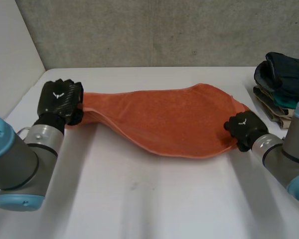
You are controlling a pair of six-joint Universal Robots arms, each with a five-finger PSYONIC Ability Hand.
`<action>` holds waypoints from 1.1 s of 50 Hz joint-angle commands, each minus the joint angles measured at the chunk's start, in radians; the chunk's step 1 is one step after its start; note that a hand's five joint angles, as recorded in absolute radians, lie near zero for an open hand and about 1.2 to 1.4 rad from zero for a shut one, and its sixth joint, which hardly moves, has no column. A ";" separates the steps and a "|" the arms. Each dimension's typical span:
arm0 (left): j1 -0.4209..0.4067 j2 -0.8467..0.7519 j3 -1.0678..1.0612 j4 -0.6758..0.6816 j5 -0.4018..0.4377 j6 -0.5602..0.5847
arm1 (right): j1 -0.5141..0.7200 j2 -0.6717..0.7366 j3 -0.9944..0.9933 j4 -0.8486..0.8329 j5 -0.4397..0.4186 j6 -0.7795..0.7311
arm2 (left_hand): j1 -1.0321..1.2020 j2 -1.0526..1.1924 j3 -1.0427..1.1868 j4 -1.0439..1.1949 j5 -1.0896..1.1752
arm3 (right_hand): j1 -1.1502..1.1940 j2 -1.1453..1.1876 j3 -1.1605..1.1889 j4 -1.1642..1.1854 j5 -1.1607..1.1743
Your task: Fold the laundry.
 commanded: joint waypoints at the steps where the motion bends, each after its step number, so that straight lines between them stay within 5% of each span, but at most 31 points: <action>1: 0.016 0.233 0.039 -0.228 0.003 0.002 | -0.049 -0.244 -0.079 0.148 0.001 0.155 | 0.238 0.199 0.202 0.197 0.263 | 0.271 0.223 0.210 0.201 0.236; 7: 0.067 0.439 0.143 -0.510 0.019 0.007 | -0.127 -0.387 -0.341 0.579 -0.067 0.155 | 0.238 0.199 0.202 0.197 0.263 | 0.271 0.223 0.210 0.201 0.236; 14: 0.156 0.443 0.180 -0.772 0.121 0.070 | -0.200 -0.370 -0.518 0.815 -0.136 0.037 | 0.238 0.199 0.202 0.197 0.263 | 0.271 0.223 0.210 0.201 0.236; 21: 0.163 0.225 0.169 -0.785 0.139 0.173 | -0.169 -0.218 -0.520 0.821 -0.116 -0.033 | 0.238 0.199 0.202 0.197 0.263 | 0.271 0.223 0.210 0.201 0.236; 26: 0.147 0.010 0.287 -0.670 0.124 0.202 | -0.094 -0.077 -0.540 0.809 -0.030 -0.050 | 0.238 0.199 0.202 0.197 0.263 | 0.271 0.223 0.210 0.201 0.236; 34: 0.121 -0.202 0.649 -0.442 0.081 0.191 | -0.034 0.052 -0.682 0.453 0.143 -0.026 | 0.238 0.199 0.202 0.197 0.263 | 0.271 0.223 0.210 0.201 0.236; 36: 0.104 -0.234 0.771 -0.332 0.044 0.188 | -0.013 0.029 -0.699 0.150 0.168 0.032 | 0.238 0.199 0.202 0.197 0.263 | 0.271 0.223 0.210 0.201 0.236; 42: 0.088 -0.231 0.846 0.018 -0.003 0.167 | -0.009 -0.080 -0.606 -0.406 0.162 0.184 | 0.238 0.199 0.202 0.197 0.263 | 0.271 0.223 0.210 0.201 0.236; 45: 0.079 -0.220 0.827 0.085 -0.017 0.140 | -0.009 -0.086 -0.589 -0.454 0.108 0.233 | 0.238 0.199 0.202 0.197 0.263 | 0.271 0.223 0.210 0.201 0.236; 55: 0.085 -0.183 0.587 -0.042 -0.019 0.105 | -0.020 -0.036 -0.543 -0.264 -0.032 0.253 | 0.238 0.199 0.202 0.197 0.263 | 0.271 0.223 0.210 0.201 0.236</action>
